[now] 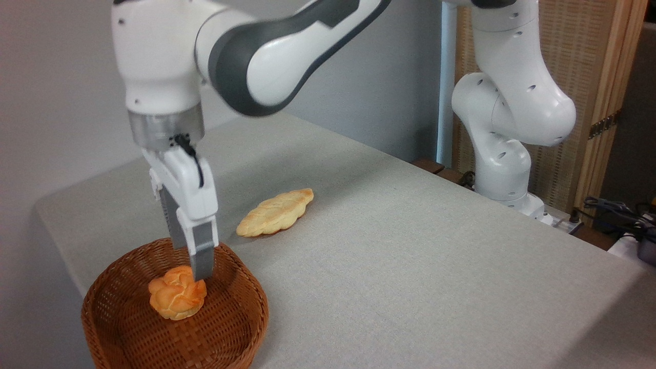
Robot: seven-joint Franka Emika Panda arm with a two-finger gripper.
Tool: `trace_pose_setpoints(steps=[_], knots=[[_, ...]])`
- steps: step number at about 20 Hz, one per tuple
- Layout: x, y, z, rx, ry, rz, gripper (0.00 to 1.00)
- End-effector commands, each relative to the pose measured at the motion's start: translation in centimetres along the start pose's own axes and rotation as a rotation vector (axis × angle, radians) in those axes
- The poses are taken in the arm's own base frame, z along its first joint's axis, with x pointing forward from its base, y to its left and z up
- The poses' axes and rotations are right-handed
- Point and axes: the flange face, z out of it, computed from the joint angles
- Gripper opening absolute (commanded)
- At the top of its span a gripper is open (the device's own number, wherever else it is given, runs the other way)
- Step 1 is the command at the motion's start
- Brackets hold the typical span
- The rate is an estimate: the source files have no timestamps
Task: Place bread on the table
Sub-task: 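Close the gripper on the round orange bun inside the basket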
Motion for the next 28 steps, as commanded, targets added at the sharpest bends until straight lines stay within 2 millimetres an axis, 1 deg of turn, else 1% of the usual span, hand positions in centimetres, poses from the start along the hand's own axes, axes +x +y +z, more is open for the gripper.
trace_pose_setpoints(steps=[1, 3, 16, 17, 20, 22, 23, 24, 25, 26, 27, 28], knots=[[1.4, -0.2, 2.6, 0.006, 0.029, 0.026, 1.0], [1.8, 0.1, 2.8, 0.007, 0.037, 0.028, 1.0], [1.8, 0.1, 2.9, 0.006, 0.038, 0.025, 1.0], [1.8, 0.0, 3.0, 0.006, 0.036, 0.026, 1.0], [1.8, -0.2, 4.7, -0.01, 0.022, 0.033, 1.0], [2.1, -0.4, 5.1, 0.003, 0.039, 0.035, 1.0], [2.2, -0.5, 5.7, 0.005, 0.043, 0.033, 1.0], [2.8, 0.0, 6.0, 0.001, 0.049, 0.043, 1.0], [2.8, 0.0, 6.5, -0.002, 0.046, 0.046, 1.0], [2.9, 0.1, 6.5, -0.004, 0.045, 0.048, 1.0], [2.9, 0.1, 6.6, -0.005, 0.044, 0.049, 0.98], [2.9, 0.1, 6.5, -0.004, 0.045, 0.051, 0.92]])
